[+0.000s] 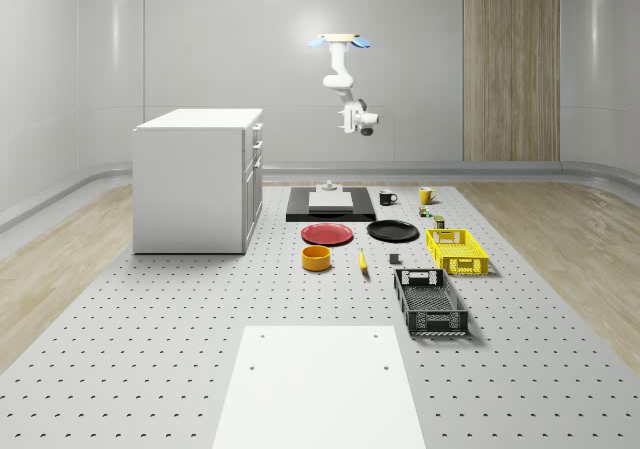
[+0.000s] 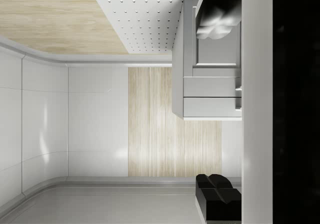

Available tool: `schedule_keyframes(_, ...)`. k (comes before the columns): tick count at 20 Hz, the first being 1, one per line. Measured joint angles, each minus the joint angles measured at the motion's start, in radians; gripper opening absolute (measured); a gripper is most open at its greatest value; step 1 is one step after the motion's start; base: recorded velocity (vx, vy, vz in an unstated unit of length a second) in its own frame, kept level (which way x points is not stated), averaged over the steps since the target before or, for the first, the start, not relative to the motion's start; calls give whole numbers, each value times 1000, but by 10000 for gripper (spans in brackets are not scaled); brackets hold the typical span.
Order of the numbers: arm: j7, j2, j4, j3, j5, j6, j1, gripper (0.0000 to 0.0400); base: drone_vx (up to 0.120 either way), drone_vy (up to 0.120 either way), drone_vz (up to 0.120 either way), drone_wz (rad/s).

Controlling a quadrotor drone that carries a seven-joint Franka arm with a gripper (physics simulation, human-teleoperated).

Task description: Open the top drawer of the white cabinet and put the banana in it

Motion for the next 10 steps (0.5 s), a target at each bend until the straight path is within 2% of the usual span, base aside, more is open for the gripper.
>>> schedule_keyframes(10,26,-44,-6,-22,-32,44,50,400,120,-120,0,0)
